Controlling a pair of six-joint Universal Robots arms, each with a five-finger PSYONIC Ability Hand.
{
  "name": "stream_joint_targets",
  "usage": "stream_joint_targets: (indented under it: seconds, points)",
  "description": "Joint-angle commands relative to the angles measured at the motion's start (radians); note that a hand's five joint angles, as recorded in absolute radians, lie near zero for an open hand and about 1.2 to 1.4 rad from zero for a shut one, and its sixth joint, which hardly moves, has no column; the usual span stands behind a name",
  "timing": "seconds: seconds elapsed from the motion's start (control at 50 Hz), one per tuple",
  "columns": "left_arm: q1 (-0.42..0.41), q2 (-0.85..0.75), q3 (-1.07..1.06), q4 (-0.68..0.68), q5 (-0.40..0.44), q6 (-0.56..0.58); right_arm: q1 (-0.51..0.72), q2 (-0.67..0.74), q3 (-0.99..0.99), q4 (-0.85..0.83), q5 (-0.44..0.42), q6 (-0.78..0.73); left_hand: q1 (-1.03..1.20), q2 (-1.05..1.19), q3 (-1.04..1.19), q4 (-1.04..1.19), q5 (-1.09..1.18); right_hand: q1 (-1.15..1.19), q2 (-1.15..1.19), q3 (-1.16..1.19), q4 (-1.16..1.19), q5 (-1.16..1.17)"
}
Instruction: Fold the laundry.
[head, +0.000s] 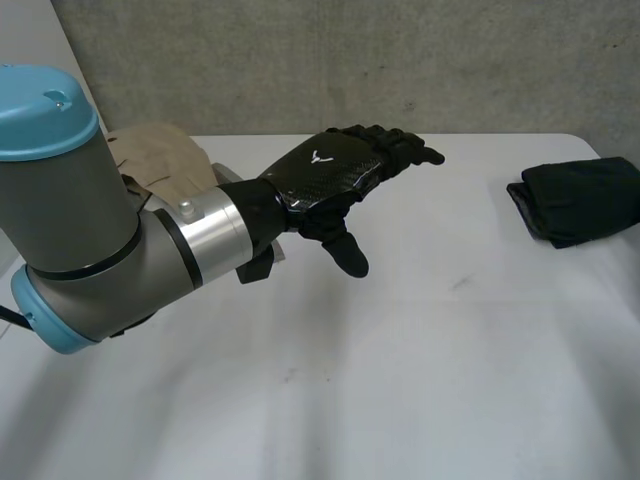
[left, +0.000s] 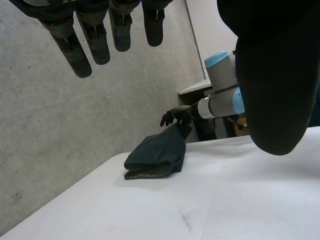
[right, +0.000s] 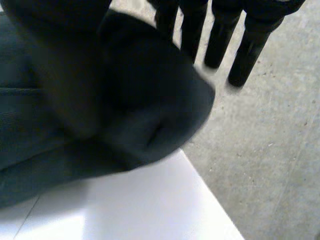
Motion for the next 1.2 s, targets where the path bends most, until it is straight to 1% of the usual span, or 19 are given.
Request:
stream_joint_targets:
  seconds: [0.02, 0.08, 0.18, 0.28, 0.36, 0.4, 0.48, 0.52, 0.6, 0.68, 0.76, 0.82, 0.84, 0.9, 0.92, 1.06, 1.14, 1.16, 1.2]
  points:
    - [-0.005, -0.002, 0.003, 0.005, -0.020, -0.001, 0.015, -0.078, 0.119, -0.009, 0.071, -0.144, 0.012, 0.001, -0.020, -0.011, -0.030, -0.205, -0.244, -0.214, -0.366, -0.326]
    - [-0.004, -0.001, 0.001, 0.005, -0.020, 0.000, 0.013, -0.158, 0.208, -0.055, 0.164, -0.299, 0.012, 0.001, -0.020, -0.011, -0.030, -0.205, -0.244, -0.214, -0.366, -0.326]
    - [-0.002, 0.001, 0.001, 0.005, -0.023, 0.000, 0.021, -0.329, 0.422, -0.202, 0.138, -0.495, 0.012, 0.001, -0.020, -0.011, -0.030, -0.205, -0.244, -0.214, -0.366, -0.326]
    - [0.007, 0.006, 0.003, 0.011, -0.069, 0.002, 0.047, -0.585, 0.770, -0.415, 0.018, -0.609, 0.012, 0.001, -0.020, -0.011, -0.030, -0.205, -0.244, -0.214, -0.366, -0.326]
    - [0.048, 0.016, 0.011, 0.041, -0.195, 0.008, 0.142, -0.713, 0.994, -0.559, -0.114, -0.649, 0.009, -0.002, -0.023, -0.014, -0.033, -0.205, -0.244, -0.214, -0.366, -0.326]
    - [0.106, 0.025, 0.020, 0.085, -0.291, 0.016, 0.182, -0.750, 1.074, -0.598, -0.167, -0.673, 0.018, 0.007, -0.014, -0.005, -0.024, -0.205, -0.244, -0.214, -0.366, -0.326]
    - [0.240, 0.006, 0.037, 0.154, -0.394, 0.026, 0.257, -0.834, 1.232, -0.615, -0.244, -0.767, 0.018, 0.007, -0.014, -0.005, -0.024, -0.205, -0.244, -0.214, -0.366, -0.326]
    - [0.291, -0.023, 0.046, 0.171, -0.404, 0.043, 0.282, -0.883, 1.310, -0.612, -0.250, -0.836, 0.021, 0.010, -0.011, -0.002, -0.021, -0.205, -0.244, -0.214, -0.366, -0.326]
    - [0.407, -0.180, 0.107, 0.186, -0.402, 0.199, 0.317, -0.923, 1.413, -0.612, -0.251, -0.933, 0.038, 0.028, 0.007, 0.016, -0.003, -0.205, -0.244, -0.214, -0.366, -0.326]
    - [0.470, -0.310, 0.162, 0.180, -0.399, 0.341, 0.348, -0.936, 1.473, -0.610, -0.247, -0.970, 0.047, 0.036, 0.015, 0.024, 0.005, -0.205, -0.244, -0.214, -0.366, -0.326]
    - [0.490, -0.413, 0.199, 0.180, -0.358, 0.405, 0.362, -0.945, 1.510, -0.609, -0.247, -0.967, 0.073, 0.063, 0.042, 0.051, 0.032, -0.205, -0.244, -0.214, -0.366, -0.326]
    - [0.499, -0.438, 0.204, 0.186, -0.327, 0.408, 0.360, -0.945, 1.532, -0.610, -0.245, -0.967, 0.246, 0.235, 0.215, 0.223, 0.204, -0.205, -0.244, -0.214, -0.366, -0.326]
    - [0.504, -0.441, 0.204, 0.188, -0.320, 0.407, 0.360, -0.945, 1.535, -0.610, -0.245, -0.967, 0.508, 0.498, 0.477, 0.486, 0.467, -0.205, -0.244, -0.214, -0.366, -0.326]
    - [0.493, -0.441, 0.202, 0.194, -0.322, 0.401, 0.359, -0.945, 1.547, -0.610, -0.242, -0.967, 1.134, 1.124, 1.103, 1.112, 1.093, -0.205, -0.244, -0.214, -0.366, -0.326]
    - [0.483, -0.432, 0.192, 0.200, -0.323, 0.395, 0.357, -0.945, 1.550, -0.610, -0.242, -0.967, 1.214, 1.204, 1.183, 1.192, 1.173, -0.205, -0.244, -0.214, -0.366, -0.326]
    - [0.375, -0.257, 0.135, 0.208, -0.324, 0.268, 0.349, -0.959, 1.558, -0.610, -0.202, -0.965, 1.215, 1.205, 1.184, 1.192, 1.173, -0.205, -0.244, -0.214, -0.366, -0.326]
    - [0.282, -0.148, 0.087, 0.208, -0.324, 0.160, 0.349, -0.995, 1.559, -0.610, -0.161, -0.954, 1.215, 1.205, 1.184, 1.192, 1.173, -0.205, -0.244, -0.214, -0.366, -0.326]
    - [0.221, -0.102, 0.077, 0.209, -0.323, 0.113, 0.349, -1.003, 1.559, -0.610, -0.155, -0.948, 1.215, 1.205, 1.184, 1.192, 1.173, -0.205, -0.244, -0.214, -0.366, -0.326]
    - [0.171, -0.067, 0.069, 0.211, -0.323, 0.073, 0.349, -1.025, 1.558, -0.610, -0.139, -0.924, 1.215, 1.205, 1.184, 1.192, 1.173, -0.205, -0.244, -0.214, -0.366, -0.326]
